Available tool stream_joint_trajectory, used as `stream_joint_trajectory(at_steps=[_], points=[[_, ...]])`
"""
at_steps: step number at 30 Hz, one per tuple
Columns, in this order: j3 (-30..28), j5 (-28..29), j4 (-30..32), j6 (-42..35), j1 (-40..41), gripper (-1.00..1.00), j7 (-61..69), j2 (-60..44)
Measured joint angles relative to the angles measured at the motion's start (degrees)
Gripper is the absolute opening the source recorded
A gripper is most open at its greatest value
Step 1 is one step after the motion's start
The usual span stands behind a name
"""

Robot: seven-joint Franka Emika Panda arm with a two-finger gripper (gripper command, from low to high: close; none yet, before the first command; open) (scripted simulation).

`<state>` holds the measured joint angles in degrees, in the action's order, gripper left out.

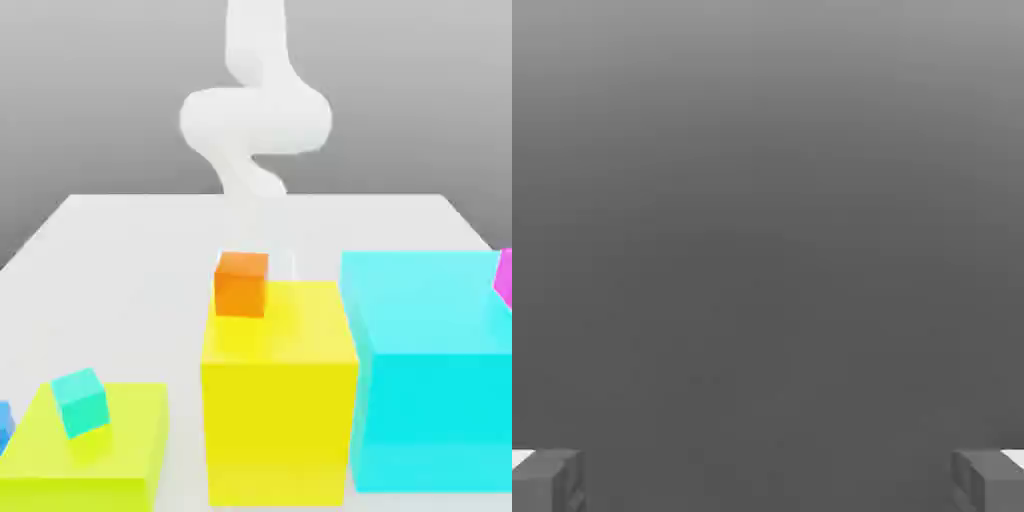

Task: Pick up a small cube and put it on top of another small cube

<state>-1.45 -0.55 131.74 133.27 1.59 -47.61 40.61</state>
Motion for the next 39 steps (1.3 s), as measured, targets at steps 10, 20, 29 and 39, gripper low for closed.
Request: stream_joint_trajectory(at_steps=[10, 20, 29, 39], points=[[-6.38, -2.75, -0.14, 6.05, 6.21, 0.00, -6.77, -21.06], [-12.17, -7.22, -0.31, 11.92, 14.22, 0.00, -12.18, -41.92], [-15.40, -12.02, -0.68, 17.48, 20.26, 0.00, -16.16, -60.85], [-11.62, -16.36, -2.52, 24.17, 23.86, -1.00, -13.51, -70.25]])
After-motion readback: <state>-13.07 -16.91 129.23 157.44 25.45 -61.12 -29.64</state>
